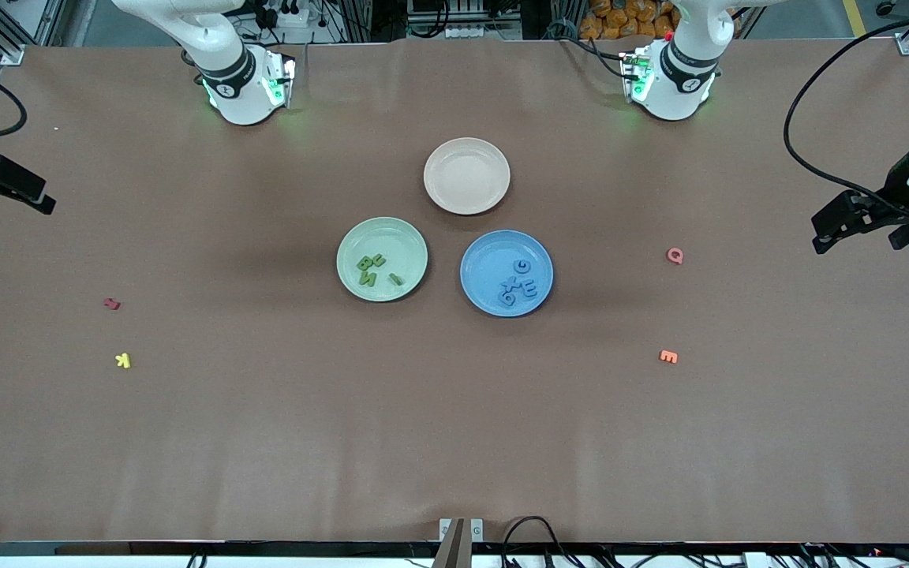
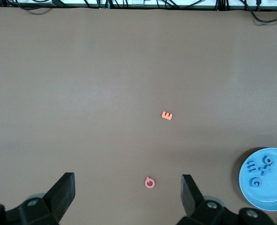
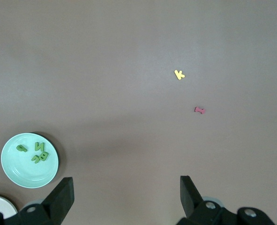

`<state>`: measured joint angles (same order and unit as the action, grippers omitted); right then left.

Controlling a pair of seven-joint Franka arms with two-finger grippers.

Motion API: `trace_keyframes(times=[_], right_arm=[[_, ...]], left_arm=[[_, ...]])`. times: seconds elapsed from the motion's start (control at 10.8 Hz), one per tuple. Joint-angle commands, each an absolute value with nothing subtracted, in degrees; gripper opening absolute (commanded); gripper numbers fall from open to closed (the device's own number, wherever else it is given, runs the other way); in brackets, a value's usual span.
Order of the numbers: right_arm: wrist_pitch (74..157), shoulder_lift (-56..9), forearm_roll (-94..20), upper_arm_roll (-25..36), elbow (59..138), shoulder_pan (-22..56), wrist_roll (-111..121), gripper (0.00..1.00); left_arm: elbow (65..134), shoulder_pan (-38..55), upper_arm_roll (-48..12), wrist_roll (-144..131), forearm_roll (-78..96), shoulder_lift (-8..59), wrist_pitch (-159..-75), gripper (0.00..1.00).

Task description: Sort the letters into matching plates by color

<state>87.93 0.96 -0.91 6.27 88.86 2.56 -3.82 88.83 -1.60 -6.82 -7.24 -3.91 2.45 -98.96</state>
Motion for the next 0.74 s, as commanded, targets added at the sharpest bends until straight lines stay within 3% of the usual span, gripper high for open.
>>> trace_keyframes(times=[0.0, 0.65], right_arm=[[88.5, 2.1, -0.3, 6.6, 90.2, 3.1, -4.4, 1.0], [89.6, 1.6, 0.9, 6.6, 89.9, 3.1, -4.4, 1.0]], left_arm=[[87.3, -2.0, -6.9, -6.2, -4.6, 2.8, -96.7, 1.0], [87.4, -1.4, -6.9, -6.1, -4.9, 3.0, -94.0, 1.0]])
